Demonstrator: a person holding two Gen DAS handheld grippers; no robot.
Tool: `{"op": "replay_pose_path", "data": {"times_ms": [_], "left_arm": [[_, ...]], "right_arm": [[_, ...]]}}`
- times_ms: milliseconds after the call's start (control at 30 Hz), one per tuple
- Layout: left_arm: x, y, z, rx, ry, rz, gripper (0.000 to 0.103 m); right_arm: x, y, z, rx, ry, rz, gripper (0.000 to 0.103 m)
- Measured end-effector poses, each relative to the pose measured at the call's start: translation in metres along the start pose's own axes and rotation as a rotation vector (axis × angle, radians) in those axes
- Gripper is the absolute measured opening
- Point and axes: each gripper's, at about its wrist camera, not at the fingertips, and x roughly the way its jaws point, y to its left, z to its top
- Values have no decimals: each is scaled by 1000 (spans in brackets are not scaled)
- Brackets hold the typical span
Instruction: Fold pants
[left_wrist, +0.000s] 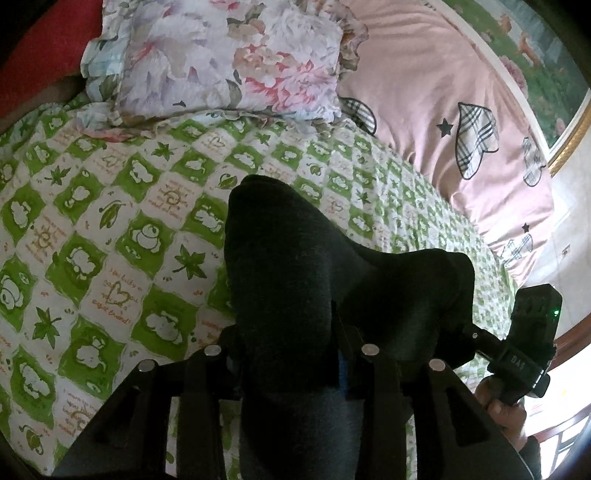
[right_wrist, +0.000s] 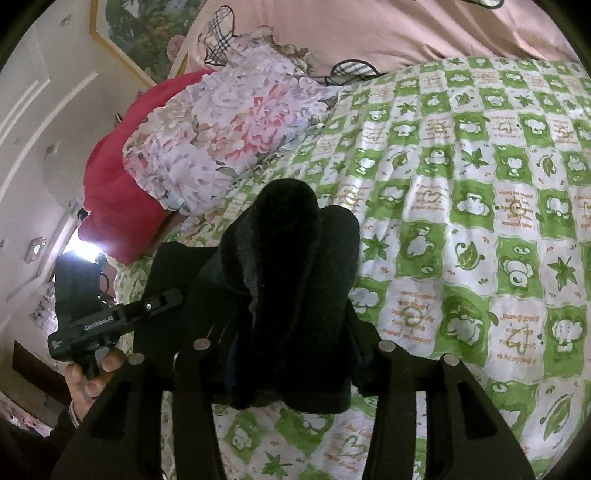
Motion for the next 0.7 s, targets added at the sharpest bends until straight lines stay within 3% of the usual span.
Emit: {"op": "replay_pose_path", "data": {"times_ms": [367, 433, 533, 700], "left_arm": [[9, 1, -3, 6, -4, 40, 52], [8, 1, -3, 12, -11, 60, 62], [3, 1, -6, 18, -21, 97, 67], [-9, 2, -14, -4, -38, 109, 75]], "right_arm": [[1, -8, -4, -31, -10, -42, 61], [0, -8, -4, -33, -12, -48, 63], [-2, -3, -3, -40, -19, -69, 68], [-13, 9, -4, -74, -62, -91, 83]]}}
